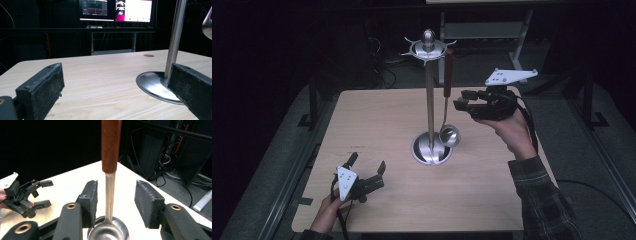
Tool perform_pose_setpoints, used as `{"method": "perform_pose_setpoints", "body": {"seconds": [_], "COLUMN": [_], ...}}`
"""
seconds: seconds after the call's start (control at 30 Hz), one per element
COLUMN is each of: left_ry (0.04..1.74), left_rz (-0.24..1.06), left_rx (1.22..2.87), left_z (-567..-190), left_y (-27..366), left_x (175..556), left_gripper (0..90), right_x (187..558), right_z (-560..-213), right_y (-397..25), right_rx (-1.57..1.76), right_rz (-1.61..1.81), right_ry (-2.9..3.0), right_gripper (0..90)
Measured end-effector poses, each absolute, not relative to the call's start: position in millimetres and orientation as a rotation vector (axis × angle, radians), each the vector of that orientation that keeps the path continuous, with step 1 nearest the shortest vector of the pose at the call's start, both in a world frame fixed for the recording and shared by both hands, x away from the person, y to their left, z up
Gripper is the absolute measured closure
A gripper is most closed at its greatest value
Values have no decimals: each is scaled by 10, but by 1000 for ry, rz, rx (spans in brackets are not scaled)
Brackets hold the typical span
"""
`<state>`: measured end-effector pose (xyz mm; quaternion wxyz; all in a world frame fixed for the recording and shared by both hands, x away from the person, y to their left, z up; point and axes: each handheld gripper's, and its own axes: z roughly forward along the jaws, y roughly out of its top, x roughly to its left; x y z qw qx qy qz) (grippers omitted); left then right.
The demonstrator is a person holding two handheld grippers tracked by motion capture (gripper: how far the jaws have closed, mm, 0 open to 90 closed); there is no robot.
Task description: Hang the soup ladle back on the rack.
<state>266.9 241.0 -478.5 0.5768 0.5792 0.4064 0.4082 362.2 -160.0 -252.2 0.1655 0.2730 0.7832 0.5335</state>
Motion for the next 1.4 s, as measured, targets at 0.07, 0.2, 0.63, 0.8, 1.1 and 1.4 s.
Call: {"method": "perform_pose_setpoints", "body": {"seconds": [0.07, 0.2, 0.63, 0.8, 1.1, 1.4], "left_ry": [952, 950, 953, 952, 953, 954], "left_rz": [955, 956, 956, 955, 955, 956], "left_rx": [1354, 1354, 1359, 1354, 1358, 1358], "left_z": [-4785, -4786, -4786, -4786, -4786, -4786], "left_y": [2409, 2410, 2412, 2410, 2411, 2411], "left_x": [2669, 2670, 2666, 2669, 2667, 2666], "left_gripper": [2, 2, 3, 2, 2, 2], "right_x": [3610, 3587, 3465, 3414, 3315, 3182], "right_z": [-2558, -2665, -3074, -3275, -3621, -4019], "right_y": [-1629, -1718, -2018, -2099, -2224, -2408], "right_rx": [791, 821, 937, 976, 1041, 1121], "right_rz": [1514, 1505, 1456, 1436, 1368, 1314], "right_ry": [2232, 2226, 2211, 2205, 2226, 2224], "right_gripper": [501, 477, 403, 375, 314, 238]}}
